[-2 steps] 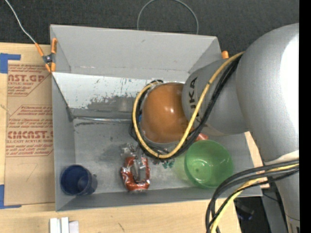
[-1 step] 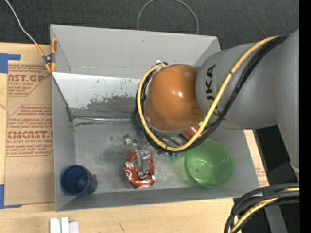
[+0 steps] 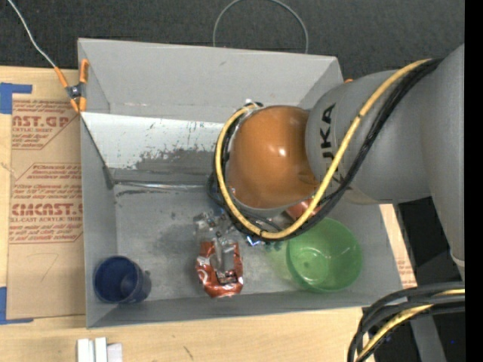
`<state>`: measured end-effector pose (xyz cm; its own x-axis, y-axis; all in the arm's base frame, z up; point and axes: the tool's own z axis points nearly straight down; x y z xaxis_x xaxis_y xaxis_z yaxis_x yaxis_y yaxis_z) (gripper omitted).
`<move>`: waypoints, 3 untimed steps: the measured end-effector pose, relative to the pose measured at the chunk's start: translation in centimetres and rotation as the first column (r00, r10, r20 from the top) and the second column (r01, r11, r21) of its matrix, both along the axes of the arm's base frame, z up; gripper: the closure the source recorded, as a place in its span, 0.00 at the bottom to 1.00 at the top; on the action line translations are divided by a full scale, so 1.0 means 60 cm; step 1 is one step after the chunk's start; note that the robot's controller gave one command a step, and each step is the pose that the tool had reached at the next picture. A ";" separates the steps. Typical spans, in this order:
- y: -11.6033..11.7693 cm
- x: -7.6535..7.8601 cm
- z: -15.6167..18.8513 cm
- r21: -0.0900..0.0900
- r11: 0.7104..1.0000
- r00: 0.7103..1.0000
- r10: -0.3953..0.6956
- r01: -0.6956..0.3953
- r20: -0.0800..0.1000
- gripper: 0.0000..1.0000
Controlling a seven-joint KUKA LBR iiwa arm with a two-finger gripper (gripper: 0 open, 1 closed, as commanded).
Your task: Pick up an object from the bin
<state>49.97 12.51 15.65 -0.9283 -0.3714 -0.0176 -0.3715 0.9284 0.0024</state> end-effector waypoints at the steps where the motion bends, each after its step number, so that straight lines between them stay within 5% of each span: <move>1: 0.025 0.006 0.042 0.003 1.000 1.000 0.011 -0.011 0.010 1.00; 2: -0.002 -0.015 0.050 -0.001 0.999 0.999 0.042 -0.042 0.001 1.00; 3: 0.027 0.029 0.103 0.004 0.999 0.998 0.053 -0.053 0.016 1.00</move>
Offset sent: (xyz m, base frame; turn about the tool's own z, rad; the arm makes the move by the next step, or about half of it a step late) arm -0.0085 -0.0012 0.0301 -0.0437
